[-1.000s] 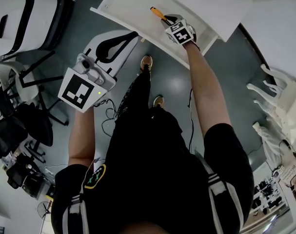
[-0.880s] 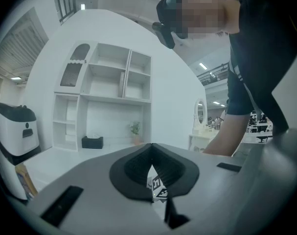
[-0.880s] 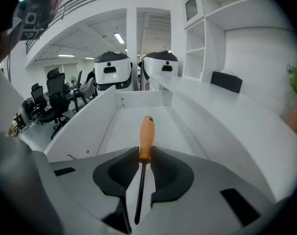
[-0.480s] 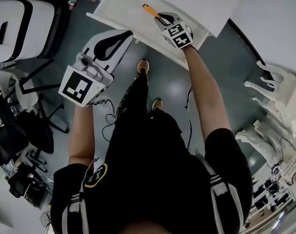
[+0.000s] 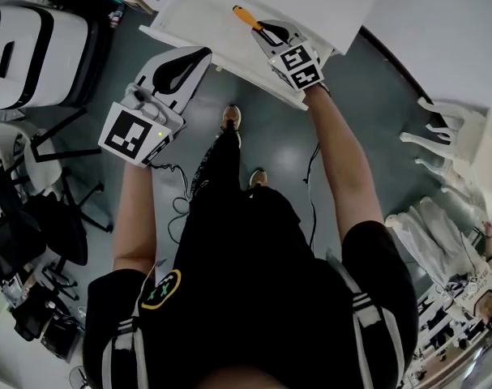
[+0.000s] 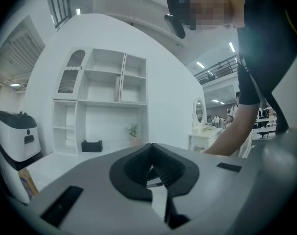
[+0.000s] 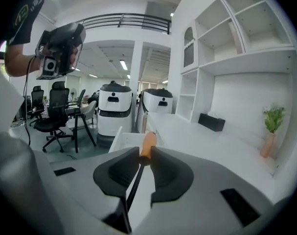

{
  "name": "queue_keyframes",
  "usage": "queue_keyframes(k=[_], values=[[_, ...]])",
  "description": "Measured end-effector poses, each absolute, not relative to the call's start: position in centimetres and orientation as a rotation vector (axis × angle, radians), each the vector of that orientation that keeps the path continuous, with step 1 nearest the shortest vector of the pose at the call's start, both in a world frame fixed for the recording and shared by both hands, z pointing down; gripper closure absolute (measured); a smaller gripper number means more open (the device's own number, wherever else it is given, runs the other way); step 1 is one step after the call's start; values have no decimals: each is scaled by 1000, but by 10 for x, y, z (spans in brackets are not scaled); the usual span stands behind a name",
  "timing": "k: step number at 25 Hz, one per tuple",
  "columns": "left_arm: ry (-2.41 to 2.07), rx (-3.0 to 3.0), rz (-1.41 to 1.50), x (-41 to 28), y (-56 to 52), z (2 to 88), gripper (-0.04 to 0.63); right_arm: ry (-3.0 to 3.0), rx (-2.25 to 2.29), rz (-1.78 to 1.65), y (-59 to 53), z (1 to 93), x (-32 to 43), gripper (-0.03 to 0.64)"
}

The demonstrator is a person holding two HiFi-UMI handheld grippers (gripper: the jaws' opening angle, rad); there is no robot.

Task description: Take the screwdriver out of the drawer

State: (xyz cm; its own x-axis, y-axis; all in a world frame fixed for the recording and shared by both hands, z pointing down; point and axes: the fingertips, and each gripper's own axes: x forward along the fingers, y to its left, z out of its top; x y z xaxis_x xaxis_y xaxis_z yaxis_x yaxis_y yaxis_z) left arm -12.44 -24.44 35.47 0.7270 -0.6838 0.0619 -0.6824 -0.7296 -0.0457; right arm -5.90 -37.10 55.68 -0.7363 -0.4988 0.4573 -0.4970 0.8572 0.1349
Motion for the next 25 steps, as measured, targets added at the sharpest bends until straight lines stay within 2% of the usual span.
queue_keyframes(k=[25], values=[[1083, -2814, -90, -55, -121, 310, 578, -2796, 828, -239, -194, 376, 10, 522]])
